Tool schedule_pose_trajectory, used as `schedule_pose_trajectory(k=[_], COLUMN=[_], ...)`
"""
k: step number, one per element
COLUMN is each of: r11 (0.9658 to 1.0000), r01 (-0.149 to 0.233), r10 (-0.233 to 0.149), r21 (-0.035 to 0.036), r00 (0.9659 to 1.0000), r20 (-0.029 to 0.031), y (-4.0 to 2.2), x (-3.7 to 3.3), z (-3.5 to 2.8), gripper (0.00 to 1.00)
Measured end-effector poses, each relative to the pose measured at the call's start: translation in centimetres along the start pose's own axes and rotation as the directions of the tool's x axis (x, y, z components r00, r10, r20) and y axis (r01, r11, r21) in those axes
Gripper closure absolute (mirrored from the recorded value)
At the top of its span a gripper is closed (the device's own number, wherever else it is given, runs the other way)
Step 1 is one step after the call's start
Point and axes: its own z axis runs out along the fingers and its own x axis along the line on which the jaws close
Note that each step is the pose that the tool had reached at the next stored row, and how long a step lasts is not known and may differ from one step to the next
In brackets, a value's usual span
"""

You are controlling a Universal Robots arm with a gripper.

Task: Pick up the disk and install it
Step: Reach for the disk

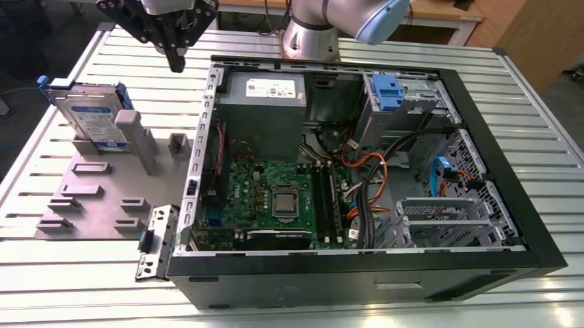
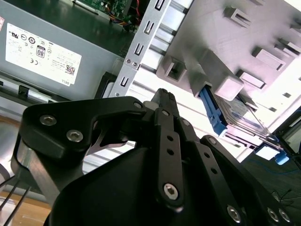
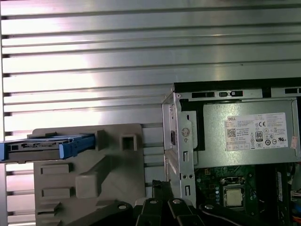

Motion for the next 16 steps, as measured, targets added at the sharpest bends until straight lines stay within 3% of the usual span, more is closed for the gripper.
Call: schedule_pose_trajectory(k=[16], r11=[1.0], r01=[0.0], r10=[0.0], r21=[0.0], r00=[1.0], r20=[0.0], y=[-0.22], x=[2.91], z=[-0.01], gripper=[0.89])
